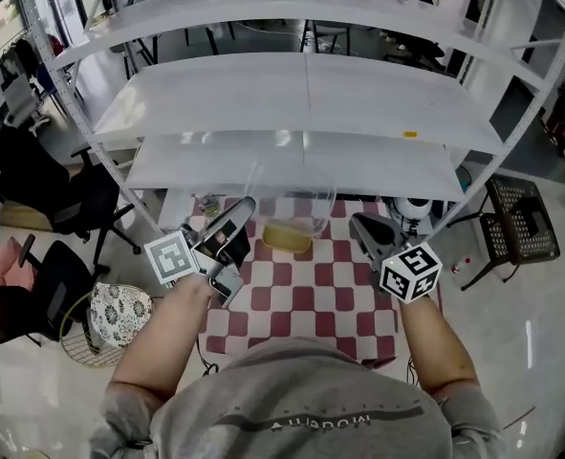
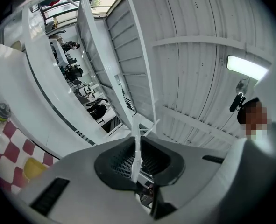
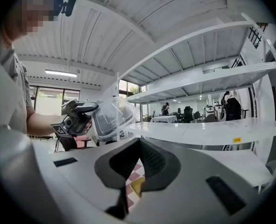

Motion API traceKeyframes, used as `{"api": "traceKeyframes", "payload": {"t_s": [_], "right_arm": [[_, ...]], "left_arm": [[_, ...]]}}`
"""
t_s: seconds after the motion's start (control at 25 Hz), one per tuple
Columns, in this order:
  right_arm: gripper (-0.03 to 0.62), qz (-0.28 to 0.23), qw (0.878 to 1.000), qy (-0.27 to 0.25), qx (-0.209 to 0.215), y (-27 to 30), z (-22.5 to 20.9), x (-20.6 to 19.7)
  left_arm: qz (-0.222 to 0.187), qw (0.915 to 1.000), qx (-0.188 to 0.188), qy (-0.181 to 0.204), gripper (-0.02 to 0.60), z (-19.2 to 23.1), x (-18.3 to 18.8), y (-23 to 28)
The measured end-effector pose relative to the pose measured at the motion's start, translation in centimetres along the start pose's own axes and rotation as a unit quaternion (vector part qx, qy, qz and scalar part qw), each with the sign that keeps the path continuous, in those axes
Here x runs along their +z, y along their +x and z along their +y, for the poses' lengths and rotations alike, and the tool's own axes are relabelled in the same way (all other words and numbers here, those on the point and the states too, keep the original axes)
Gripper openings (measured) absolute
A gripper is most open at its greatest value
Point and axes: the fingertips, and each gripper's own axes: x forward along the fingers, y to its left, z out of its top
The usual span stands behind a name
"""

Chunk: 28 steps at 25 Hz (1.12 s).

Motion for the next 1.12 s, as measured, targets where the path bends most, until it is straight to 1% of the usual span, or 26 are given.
{"api": "traceKeyframes", "payload": {"t_s": [0.32, 0.56, 0.76, 0.88, 1.12], "right_arm": [[0.024, 0.015, 0.999, 0.012, 0.042, -3.3, 0.3, -2.8], [0.023, 0.031, 0.997, 0.024, 0.062, -4.3, 1.5, -5.6], [0.023, 0.050, 0.997, 0.038, 0.055, -4.0, 2.6, -8.0], [0.025, 0.060, 0.996, 0.051, 0.044, -3.3, 3.4, -9.6], [0.023, 0.075, 0.994, 0.075, 0.006, -0.3, 5.1, -12.1]], "left_arm": [[-0.023, 0.9974, 0.067, 0.012, 0.044, 0.2, -4.6, -2.0], [-0.028, 0.9925, 0.118, 0.011, 0.044, 2.1, -7.4, -4.3], [-0.019, 0.9895, 0.142, -0.011, 0.044, 4.5, -9.0, -6.5], [-0.007, 0.9906, 0.136, -0.010, 0.044, 5.9, -8.9, -8.0], [0.028, 0.9892, 0.139, -0.039, 0.044, 9.9, -8.7, -11.8]]}}
